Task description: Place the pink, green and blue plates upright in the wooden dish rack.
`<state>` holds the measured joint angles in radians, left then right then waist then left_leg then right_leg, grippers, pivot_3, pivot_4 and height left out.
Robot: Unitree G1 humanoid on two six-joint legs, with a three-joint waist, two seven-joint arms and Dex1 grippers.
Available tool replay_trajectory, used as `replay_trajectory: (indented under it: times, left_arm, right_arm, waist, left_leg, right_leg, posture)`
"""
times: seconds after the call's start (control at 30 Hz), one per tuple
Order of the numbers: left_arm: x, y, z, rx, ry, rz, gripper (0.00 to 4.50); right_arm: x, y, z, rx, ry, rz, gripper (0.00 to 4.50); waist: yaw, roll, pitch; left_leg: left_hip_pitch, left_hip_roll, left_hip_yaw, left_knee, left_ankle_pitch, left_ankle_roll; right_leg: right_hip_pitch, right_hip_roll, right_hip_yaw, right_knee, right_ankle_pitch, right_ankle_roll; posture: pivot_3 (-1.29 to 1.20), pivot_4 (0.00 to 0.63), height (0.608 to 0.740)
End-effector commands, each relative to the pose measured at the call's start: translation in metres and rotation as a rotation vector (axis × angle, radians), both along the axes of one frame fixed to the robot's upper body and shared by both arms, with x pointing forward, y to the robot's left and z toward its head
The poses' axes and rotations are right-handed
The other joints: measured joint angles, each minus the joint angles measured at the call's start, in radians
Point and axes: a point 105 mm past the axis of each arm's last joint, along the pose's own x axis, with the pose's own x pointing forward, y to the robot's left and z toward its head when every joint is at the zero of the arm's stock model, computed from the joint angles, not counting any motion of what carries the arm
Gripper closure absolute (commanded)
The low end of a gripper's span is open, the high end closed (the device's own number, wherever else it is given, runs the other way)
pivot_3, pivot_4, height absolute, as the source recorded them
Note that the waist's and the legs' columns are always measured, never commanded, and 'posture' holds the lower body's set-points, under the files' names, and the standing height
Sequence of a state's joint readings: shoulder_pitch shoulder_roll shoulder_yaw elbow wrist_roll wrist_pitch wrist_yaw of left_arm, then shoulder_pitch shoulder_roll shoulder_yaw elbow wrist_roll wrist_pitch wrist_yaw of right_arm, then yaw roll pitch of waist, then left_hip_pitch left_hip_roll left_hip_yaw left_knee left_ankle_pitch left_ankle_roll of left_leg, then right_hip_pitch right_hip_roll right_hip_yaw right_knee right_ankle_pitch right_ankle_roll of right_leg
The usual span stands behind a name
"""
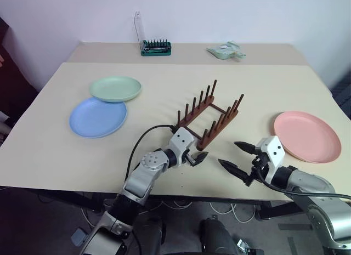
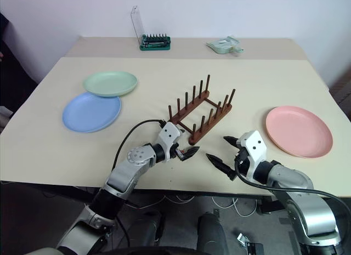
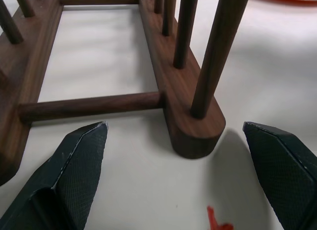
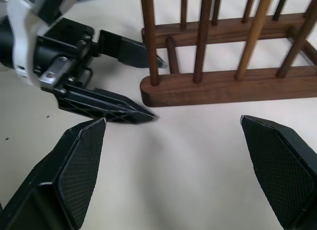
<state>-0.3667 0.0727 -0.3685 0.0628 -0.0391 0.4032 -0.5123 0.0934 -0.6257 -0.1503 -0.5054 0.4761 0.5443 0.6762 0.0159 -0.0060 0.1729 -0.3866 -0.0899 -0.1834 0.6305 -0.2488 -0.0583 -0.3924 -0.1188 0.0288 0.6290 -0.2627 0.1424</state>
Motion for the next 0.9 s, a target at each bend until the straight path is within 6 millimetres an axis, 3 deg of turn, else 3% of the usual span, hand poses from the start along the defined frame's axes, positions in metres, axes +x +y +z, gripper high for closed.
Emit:
replay_trajectory:
  times: [0.03, 0.1, 0.27, 0.4, 0.6, 0.8, 0.9]
  left_arm:
    - [-0.004, -0.005, -0.025, 0.024, 0.086, -0.004, 0.51]
    - [-0.002, -0.002, -0.026, 0.019, 0.079, 0.004, 1.18]
    - [0.007, 0.007, -0.026, 0.013, 0.061, 0.04, 3.65]
    - [0.014, 0.016, -0.022, 0.042, 0.014, 0.028, 3.74]
    - [0.006, 0.028, 0.005, 0.028, -0.1, -0.217, 3.74]
    - [-0.002, 0.039, 0.011, 0.062, -0.093, -0.426, 3.74]
    - [0.007, 0.046, 0.013, 0.099, -0.101, -0.461, 3.74]
  right_arm:
    - [0.003, 0.01, 0.012, 0.012, -0.035, 0.025, 0.0]
    - [0.003, 0.011, 0.013, 0.013, -0.035, 0.025, 0.0]
    - [0.002, 0.011, 0.015, 0.013, -0.037, 0.017, 0.0]
    - [0.002, 0.009, 0.016, 0.007, -0.043, 0.002, 0.0]
    - [-0.001, -0.003, 0.008, -0.024, -0.031, -0.046, 0.0]
    - [-0.002, -0.006, 0.006, -0.028, -0.035, -0.075, 0.0]
    - [-0.003, -0.005, 0.005, -0.022, -0.036, -0.086, 0.0]
  waist:
    - [0.001, 0.0, 0.0]
    - [0.002, 0.0, 0.0]
    - [0.0, 0.0, 0.0]
    - [-0.002, 0.0, -0.001]
    - [-0.006, 0.001, 0.0]
    - [-0.003, 0.0, 0.0]
    - [-0.003, -0.001, 0.0]
  left_leg:
    - [0.0, 0.0, 0.0, 0.0, 0.0, 0.0]
    - [0.0, 0.0, 0.0, 0.0, 0.0, 0.0]
    - [0.0, 0.0, 0.0, 0.0, 0.0, 0.001]
    - [0.001, 0.0, 0.0, 0.0, 0.0, 0.001]
    - [0.001, 0.001, 0.0, -0.002, 0.0, 0.001]
    - [-0.002, 0.0, 0.0, -0.001, 0.0, 0.001]
    - [-0.002, 0.0, 0.0, -0.001, 0.0, 0.001]
  right_leg:
    - [0.0, 0.0, 0.0, 0.0, 0.0, 0.0]
    - [0.0, 0.0, 0.0, 0.0, 0.0, 0.0]
    - [0.0, 0.0, 0.0, 0.0, 0.0, 0.001]
    - [0.001, 0.0, 0.0, 0.0, 0.0, 0.001]
    - [-0.001, 0.0, 0.0, 0.0, 0.0, 0.0]
    - [-0.003, 0.0, 0.0, 0.0, 0.0, 0.0]
    - [-0.003, 0.0, 0.0, 0.0, 0.0, 0.0]
  posture:
    - [0.0, 0.15, 0.74]
    - [0.0, 0.15, 0.74]
    - [0.0, 0.15, 0.74]
    - [0.0, 0.15, 0.74]
    - [0.0, 0.15, 0.74]
    - [0.0, 0.15, 0.74]
    - [0.0, 0.15, 0.74]
